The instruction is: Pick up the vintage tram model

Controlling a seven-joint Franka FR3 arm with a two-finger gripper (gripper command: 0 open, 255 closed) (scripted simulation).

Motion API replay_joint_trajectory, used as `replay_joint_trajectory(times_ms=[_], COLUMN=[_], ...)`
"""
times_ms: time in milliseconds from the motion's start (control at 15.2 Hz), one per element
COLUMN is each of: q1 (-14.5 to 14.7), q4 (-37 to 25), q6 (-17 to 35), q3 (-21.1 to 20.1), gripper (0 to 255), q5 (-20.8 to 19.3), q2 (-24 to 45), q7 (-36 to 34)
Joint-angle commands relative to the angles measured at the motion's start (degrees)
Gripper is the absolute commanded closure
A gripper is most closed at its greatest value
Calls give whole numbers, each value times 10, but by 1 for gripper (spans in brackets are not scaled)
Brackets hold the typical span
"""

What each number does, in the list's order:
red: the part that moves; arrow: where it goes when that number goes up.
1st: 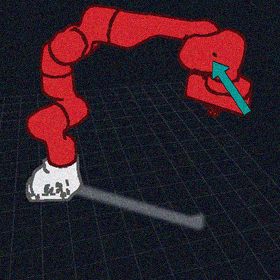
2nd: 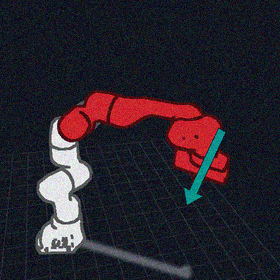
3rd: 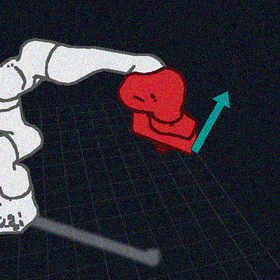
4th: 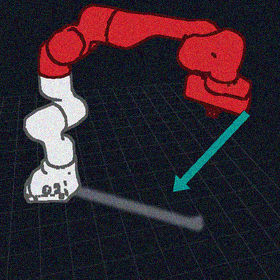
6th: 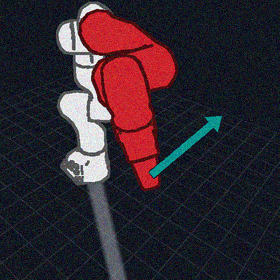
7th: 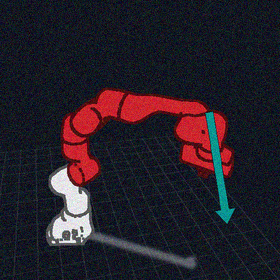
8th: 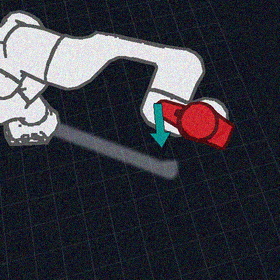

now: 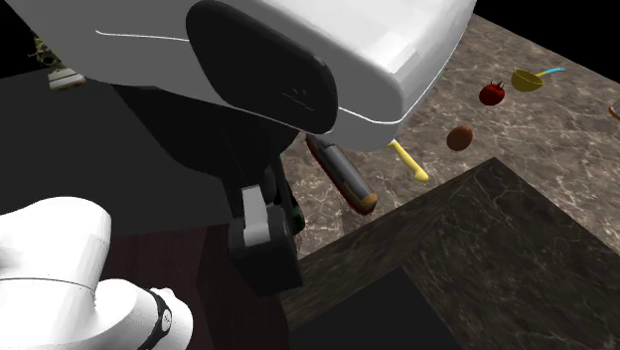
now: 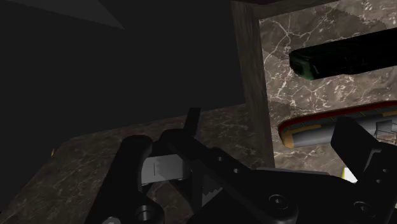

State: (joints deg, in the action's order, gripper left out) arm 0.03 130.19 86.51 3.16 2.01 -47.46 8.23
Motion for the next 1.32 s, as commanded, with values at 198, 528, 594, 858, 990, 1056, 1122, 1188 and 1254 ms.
replay_joint_trajectory(times_ms=[198, 528, 594, 858, 990, 1056, 1122, 1188, 1254], q1=[-13, -31, -34, -50, -60, -66, -73, -81, -89], q4=[45, 97, 104, 119, 120, 118, 116, 112, 108], q6=[31, 89, 102, 156, 185, 200, 215, 230, 246], q3=[-47, -131, -149, -220, -257, -275, -294, -313, -332], gripper=[0, 0, 0, 0, 0, 0, 0, 0, 0], q5=[30, 85, 96, 137, 154, 161, 167, 173, 177], q2=[-15, -15, -11, 21, 45, 59, 74, 90, 108], q7=[-90, -239, -269, -387, -446, -476, -505, -535, -565])
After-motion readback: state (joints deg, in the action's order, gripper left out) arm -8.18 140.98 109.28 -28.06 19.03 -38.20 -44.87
